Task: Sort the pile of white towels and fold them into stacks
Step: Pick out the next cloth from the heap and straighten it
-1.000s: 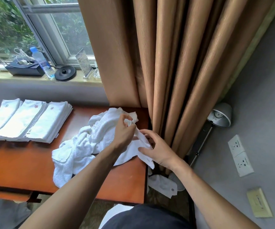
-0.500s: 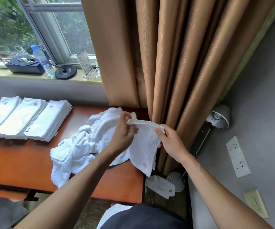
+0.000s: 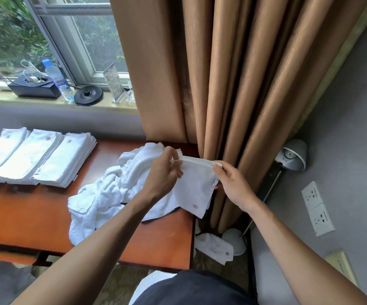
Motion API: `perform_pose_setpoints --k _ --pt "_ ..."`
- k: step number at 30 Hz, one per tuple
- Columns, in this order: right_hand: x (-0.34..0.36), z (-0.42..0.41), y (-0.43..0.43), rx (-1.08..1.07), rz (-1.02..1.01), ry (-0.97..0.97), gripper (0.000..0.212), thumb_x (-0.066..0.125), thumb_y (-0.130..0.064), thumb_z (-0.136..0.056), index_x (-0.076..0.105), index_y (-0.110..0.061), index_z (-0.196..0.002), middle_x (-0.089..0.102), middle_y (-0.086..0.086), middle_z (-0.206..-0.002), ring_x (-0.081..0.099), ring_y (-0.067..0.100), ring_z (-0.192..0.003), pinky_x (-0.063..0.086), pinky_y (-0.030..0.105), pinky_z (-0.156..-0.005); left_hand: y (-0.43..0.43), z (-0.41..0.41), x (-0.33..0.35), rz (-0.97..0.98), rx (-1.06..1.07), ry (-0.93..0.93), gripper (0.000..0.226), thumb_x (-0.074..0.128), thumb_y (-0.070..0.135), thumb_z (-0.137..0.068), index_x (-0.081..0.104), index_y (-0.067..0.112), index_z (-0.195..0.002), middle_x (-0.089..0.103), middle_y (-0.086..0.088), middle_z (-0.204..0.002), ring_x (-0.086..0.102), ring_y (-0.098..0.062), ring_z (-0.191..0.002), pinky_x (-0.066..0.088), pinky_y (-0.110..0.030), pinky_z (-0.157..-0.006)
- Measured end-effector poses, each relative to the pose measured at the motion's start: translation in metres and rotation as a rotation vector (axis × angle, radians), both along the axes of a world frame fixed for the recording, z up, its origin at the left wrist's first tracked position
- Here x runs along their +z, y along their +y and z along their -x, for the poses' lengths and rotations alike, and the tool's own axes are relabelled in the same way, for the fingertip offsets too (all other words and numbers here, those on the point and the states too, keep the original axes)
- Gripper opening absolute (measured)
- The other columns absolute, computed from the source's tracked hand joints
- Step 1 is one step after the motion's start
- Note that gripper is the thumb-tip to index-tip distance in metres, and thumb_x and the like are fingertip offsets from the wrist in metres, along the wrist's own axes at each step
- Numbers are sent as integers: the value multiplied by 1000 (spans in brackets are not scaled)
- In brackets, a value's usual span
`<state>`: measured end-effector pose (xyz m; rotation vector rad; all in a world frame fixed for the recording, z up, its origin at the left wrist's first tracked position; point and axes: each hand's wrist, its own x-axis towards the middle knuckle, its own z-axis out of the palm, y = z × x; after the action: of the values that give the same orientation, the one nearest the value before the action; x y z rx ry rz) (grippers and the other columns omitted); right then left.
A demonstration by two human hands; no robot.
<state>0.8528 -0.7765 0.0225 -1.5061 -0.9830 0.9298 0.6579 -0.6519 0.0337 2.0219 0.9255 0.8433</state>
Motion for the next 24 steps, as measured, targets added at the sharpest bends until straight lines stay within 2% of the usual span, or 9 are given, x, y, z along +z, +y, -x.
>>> perform_pose_setpoints --k 4,8,9,12,16,19,21,24 --pt "-1 1 -2 40 5 53 25 51 -34 -109 71 -22 -119 74 3 -108 67 10 -101 54 41 -97 -2 -1 4 49 45 -9 22 49 17 -101 41 34 -90 69 2 -69 68 -15 -63 58 -33 -63" --pt "-2 4 -3 67 -3 132 25 52 -31 -109 72 -20 -118 76 -3 -108 70 10 -104 57 33 -95 -4 -3 11 68 105 15 19 50 20 -98 41 34 -89 62 -7 -64 62 -21 -57 57 -50 -61" --pt "-1 5 -4 68 -9 152 25 52 -30 -109 72 -19 -118 76 -2 -108 70 10 -104 57 30 -94 -4 -3 13 54 112 24 17 50 20 -97 41 33 -89 59 -7 -63 58 -23 -57 54 -49 -58" --pt "-3 8 -6 60 -31 177 19 61 -17 -105 70 -16 -122 77 1 -113 70 12 -107 57 28 -95 -6 -3 15 -11 135 62 14 48 23 -95 39 33 -90 45 6 -58 44 -11 -53 37 -35 -53" --pt "-3 15 -7 25 -20 85 37 72 1 -93 64 -15 -125 76 0 -114 71 13 -110 54 19 -90 -6 0 18 -48 172 114 16 50 22 -97 39 32 -92 47 6 -61 46 -6 -58 32 -32 -54" --pt "-3 19 -7 -66 -42 50 35 72 -2 -94 62 -23 -119 75 -2 -110 71 9 -106 54 17 -87 -7 2 19 -53 173 131 17 50 21 -99 39 32 -92 46 7 -60 46 -6 -58 32 -32 -53" --pt "-3 20 -8 -144 -52 28 32 74 -7 -94 58 -22 -119 75 -8 -105 70 2 -102 54 14 -84 -7 2 19 -57 156 136 17 51 20 -100 40 31 -92 45 7 -59 45 -9 -56 33 -31 -52" --pt "-5 20 -8 -206 -75 0 28 72 -10 -96 53 -19 -115 75 -13 -97 71 1 -94 54 14 -77 -9 3 19 -50 129 123 18 50 17 -100 39 29 -92 43 6 -59 41 -8 -53 32 -22 -50"
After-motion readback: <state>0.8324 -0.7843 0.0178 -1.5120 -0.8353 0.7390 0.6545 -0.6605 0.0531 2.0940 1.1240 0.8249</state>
